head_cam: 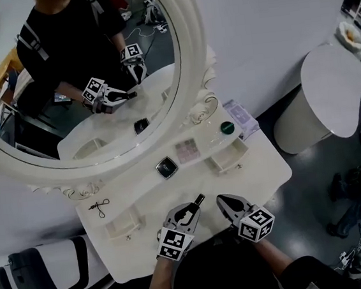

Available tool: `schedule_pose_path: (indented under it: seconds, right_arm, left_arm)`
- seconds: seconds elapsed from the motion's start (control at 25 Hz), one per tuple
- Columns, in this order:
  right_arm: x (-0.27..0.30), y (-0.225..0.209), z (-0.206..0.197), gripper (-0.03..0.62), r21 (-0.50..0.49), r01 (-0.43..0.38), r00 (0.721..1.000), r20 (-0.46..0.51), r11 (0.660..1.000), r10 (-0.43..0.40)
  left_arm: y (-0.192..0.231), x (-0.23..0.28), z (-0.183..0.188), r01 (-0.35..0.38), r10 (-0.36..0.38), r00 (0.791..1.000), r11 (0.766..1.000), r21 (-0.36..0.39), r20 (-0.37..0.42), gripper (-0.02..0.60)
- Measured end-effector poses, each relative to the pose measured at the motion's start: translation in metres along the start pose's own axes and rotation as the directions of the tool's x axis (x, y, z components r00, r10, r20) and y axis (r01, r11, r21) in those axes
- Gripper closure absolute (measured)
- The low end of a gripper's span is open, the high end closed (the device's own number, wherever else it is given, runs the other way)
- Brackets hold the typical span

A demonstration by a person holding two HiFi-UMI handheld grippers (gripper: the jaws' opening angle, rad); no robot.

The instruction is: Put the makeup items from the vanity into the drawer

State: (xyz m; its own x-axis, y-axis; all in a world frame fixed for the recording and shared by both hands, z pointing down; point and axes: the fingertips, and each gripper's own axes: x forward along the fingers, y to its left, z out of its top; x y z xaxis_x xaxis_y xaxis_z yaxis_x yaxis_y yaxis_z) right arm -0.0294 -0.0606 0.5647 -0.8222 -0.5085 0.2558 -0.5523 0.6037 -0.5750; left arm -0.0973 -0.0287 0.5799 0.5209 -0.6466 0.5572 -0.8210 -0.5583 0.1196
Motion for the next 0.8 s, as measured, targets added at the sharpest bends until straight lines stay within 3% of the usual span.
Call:
schedule_pose_path:
  seconds: [0.28, 0.8]
  right_arm:
    - [-0.012, -0.006, 0.017, 0.572, -0.035, 0.020, 0.999, 0.034, 0.999, -0.019]
    - [-0.039, -0.059, 0.057, 0.571, -0.045, 0.122, 0.987, 0.107, 0.991, -0.117]
  left_arm:
    - [-0.010, 0.014, 0.023, 0.005, -0.006, 1.000, 1.000, 0.022, 0.029, 0.483]
    - [-0.026, 0.079, 0.073, 0.025, -0.027, 0.999, 0.997, 0.070, 0.037, 0.483]
